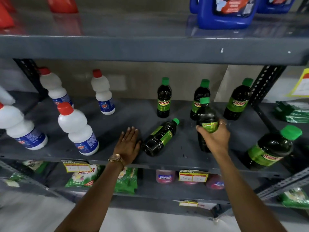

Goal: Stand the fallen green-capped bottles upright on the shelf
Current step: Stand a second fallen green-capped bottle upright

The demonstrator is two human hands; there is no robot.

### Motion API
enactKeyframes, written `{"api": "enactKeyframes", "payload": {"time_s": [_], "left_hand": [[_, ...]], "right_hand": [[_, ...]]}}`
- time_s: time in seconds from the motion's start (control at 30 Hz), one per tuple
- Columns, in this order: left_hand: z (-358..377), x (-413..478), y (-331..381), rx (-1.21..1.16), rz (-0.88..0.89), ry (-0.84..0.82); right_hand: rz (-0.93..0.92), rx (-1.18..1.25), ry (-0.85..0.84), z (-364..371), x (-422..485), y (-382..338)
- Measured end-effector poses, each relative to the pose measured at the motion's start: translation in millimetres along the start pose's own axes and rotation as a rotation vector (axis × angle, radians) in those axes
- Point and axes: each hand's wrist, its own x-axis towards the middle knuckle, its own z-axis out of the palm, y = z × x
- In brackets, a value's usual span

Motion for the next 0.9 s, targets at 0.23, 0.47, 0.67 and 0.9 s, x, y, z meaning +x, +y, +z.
{"api": "enactKeyframes", "payload": {"time_s": [0.23,0.47,0.67,0.9], "left_hand": [[-3,-1,2,-0.031,0.023,-0.003],[-1,-4,-4,-0.056,0.032,0.011],[0,3,-4,-0.072,0.043,0.024],[2,3,-6,-0.085,0.035,0.029]], "right_hand": [[-0.021,0.256,0.176,21,-9,12],[0.068,0.173,0.029,19,-17,46],[0.019,0.048,0.112,27,-8,32],[0.018,0.148,0.061,26,-11,43]]}}
